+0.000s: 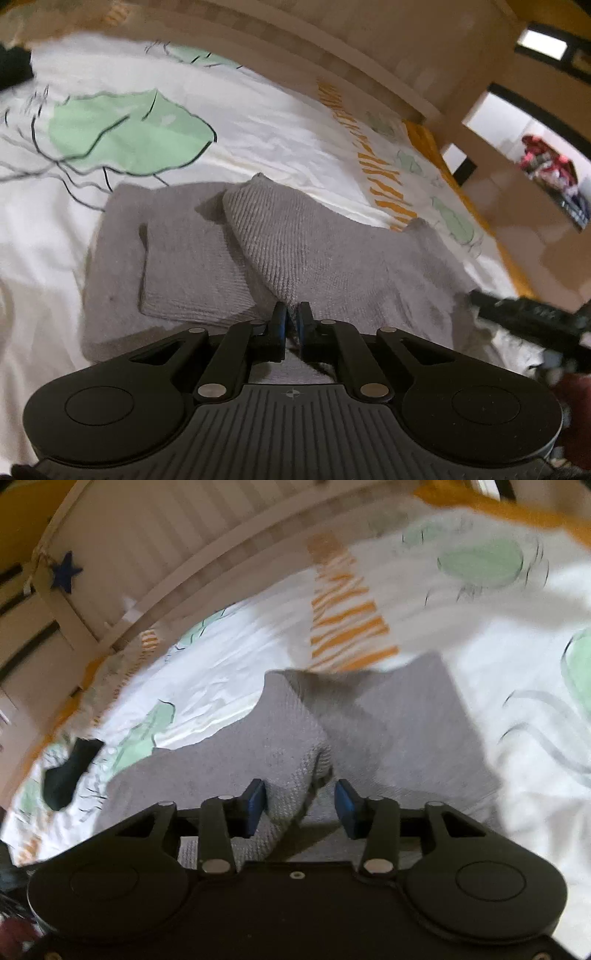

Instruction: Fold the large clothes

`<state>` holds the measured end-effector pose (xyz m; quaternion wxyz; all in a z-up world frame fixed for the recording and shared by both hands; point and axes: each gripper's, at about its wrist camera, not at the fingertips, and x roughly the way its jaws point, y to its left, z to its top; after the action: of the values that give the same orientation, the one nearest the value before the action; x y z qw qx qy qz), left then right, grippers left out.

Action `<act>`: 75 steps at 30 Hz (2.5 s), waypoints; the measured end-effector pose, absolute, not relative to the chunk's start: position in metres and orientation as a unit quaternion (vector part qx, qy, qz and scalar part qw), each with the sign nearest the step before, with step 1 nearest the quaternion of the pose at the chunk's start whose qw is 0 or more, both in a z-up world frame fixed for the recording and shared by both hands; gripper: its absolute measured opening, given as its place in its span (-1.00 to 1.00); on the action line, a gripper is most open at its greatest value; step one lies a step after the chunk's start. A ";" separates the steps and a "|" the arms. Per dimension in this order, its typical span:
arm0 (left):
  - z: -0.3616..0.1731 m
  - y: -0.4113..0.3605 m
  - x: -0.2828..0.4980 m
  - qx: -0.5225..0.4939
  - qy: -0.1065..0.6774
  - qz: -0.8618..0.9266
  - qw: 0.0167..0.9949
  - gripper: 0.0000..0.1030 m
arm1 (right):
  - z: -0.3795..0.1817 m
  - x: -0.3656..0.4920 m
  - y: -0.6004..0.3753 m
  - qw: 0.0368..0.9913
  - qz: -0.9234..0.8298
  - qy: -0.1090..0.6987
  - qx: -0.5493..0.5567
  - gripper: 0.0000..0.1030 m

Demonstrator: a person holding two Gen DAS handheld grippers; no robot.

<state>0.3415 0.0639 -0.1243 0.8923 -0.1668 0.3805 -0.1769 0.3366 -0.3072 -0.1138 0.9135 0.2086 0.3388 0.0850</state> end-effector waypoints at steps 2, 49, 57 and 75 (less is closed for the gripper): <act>-0.124 0.065 0.340 -0.166 0.380 -0.175 0.893 -0.86 | -0.101 0.328 -0.302 0.929 0.079 0.313 0.180 0.05; -0.107 0.100 0.106 -0.138 0.476 -0.172 0.851 0.88 | -0.110 0.127 -0.353 0.858 0.100 0.432 0.257 0.99; -0.111 0.101 0.089 -0.142 0.460 -0.167 0.860 0.88 | -0.120 0.112 -0.348 0.842 0.136 0.456 0.253 0.99; -0.116 0.101 0.083 -0.162 0.459 -0.178 0.855 0.88 | -0.131 0.110 -0.341 0.822 0.184 0.478 0.247 0.68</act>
<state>0.0831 0.1007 -0.1164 0.8551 -0.1623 0.4592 -0.1778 0.1102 -0.3409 -0.1315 0.8224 0.2468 0.4784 0.1841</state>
